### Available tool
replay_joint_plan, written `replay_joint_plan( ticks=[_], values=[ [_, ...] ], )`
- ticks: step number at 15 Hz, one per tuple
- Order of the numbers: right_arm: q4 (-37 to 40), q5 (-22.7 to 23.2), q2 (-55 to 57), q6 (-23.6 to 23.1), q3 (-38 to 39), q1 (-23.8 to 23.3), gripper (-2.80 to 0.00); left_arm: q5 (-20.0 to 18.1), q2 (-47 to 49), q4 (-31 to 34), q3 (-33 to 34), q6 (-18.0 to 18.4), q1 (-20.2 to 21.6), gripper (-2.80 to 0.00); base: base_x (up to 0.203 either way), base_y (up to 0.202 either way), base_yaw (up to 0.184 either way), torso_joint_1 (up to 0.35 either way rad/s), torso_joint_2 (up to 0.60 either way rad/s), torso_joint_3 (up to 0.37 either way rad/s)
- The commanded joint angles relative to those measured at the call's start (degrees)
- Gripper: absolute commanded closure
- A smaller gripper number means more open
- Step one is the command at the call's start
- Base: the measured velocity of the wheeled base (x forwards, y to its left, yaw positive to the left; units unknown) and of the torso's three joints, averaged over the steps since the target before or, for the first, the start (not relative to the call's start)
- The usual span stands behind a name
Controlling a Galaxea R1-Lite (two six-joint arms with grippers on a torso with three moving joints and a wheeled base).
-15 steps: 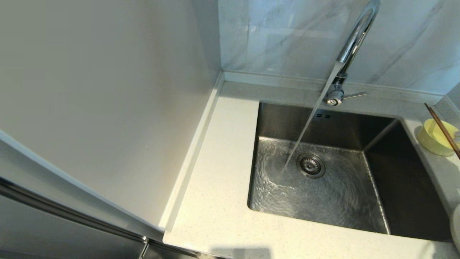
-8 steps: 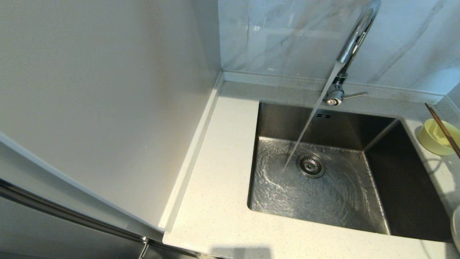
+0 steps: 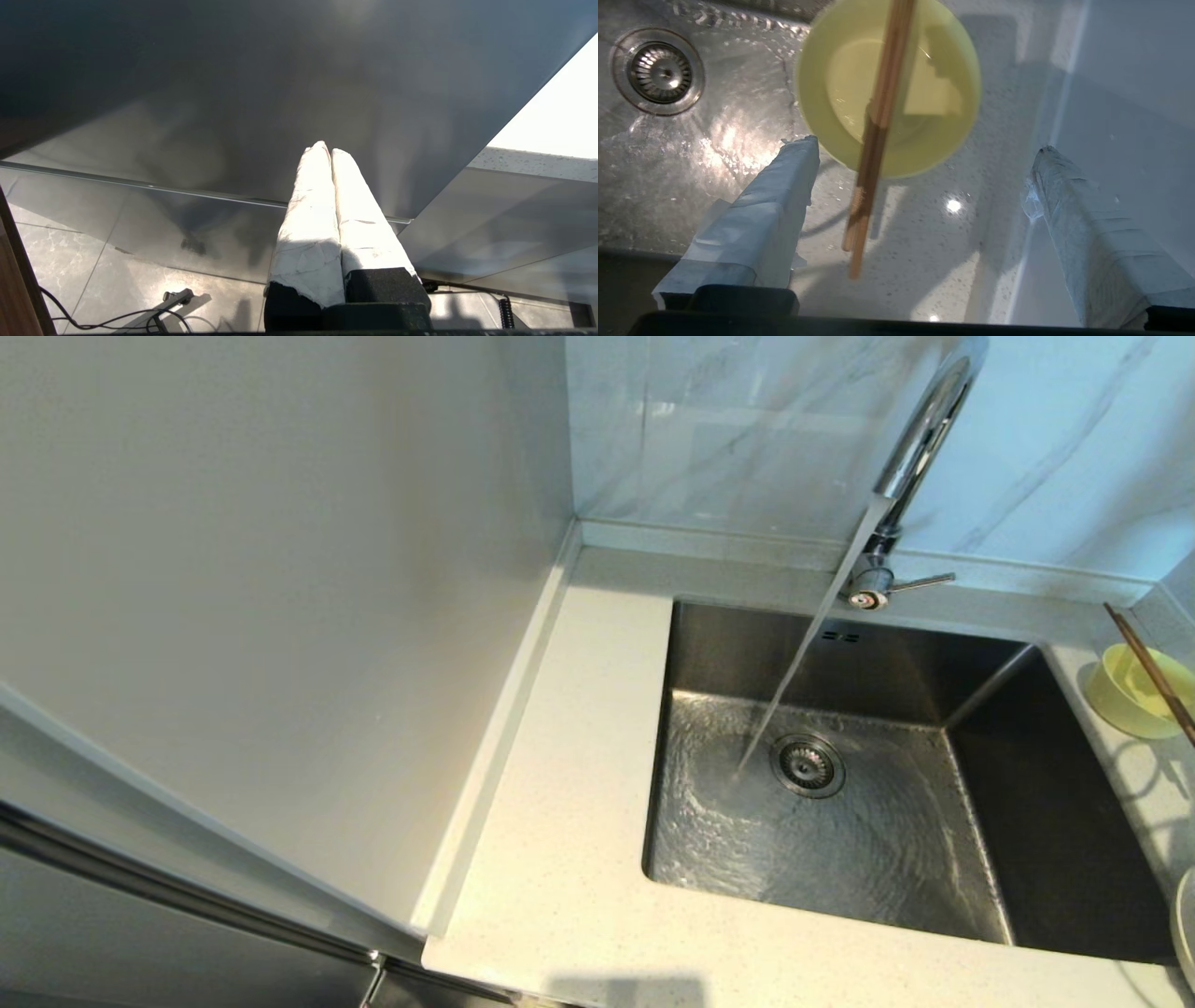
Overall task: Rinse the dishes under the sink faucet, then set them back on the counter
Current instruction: Pick up the chopsticks
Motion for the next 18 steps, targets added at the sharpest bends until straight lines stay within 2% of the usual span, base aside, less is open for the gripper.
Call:
replay_joint_plan(
  ticks=[1, 3, 5, 8, 11, 14, 18],
  values=[
    [0.6, 0.1, -1.8, -0.3, 0.5, 1.4, -2.8, 0.0, 0.0, 0.0, 0.0, 0.0, 0.0, 0.0, 0.0, 0.0, 0.0, 0.0, 0.0, 0.0],
    [0.8, -0.8, -3.7, -1.3, 2.4, 3.3, -2.8, 0.0, 0.0, 0.0, 0.0, 0.0, 0.0, 0.0, 0.0, 0.0, 0.0, 0.0, 0.0, 0.0],
    [0.7, -5.6, -4.8, -1.9, 3.8, 5.6, -2.8, 0.0, 0.0, 0.0, 0.0, 0.0, 0.0, 0.0, 0.0, 0.0, 0.0, 0.0, 0.0, 0.0],
    [0.8, -10.0, -6.2, -1.9, 4.4, 8.7, -2.8, 0.0, 0.0, 0.0, 0.0, 0.0, 0.0, 0.0, 0.0, 0.0, 0.0, 0.0, 0.0, 0.0],
    [0.8, -18.9, -6.3, -1.1, 4.3, 12.7, -2.8, 0.0, 0.0, 0.0, 0.0, 0.0, 0.0, 0.0, 0.0, 0.0, 0.0, 0.0, 0.0, 0.0],
    [3.1, -23.3, -5.9, -0.3, 4.3, 14.4, -2.8, 0.0, 0.0, 0.0, 0.0, 0.0, 0.0, 0.0, 0.0, 0.0, 0.0, 0.0, 0.0, 0.0],
    [7.8, -24.8, -5.3, 5.0, 3.8, 17.0, -2.8, 0.0, 0.0, 0.0, 0.0, 0.0, 0.0, 0.0, 0.0, 0.0, 0.0, 0.0, 0.0, 0.0]
  ],
)
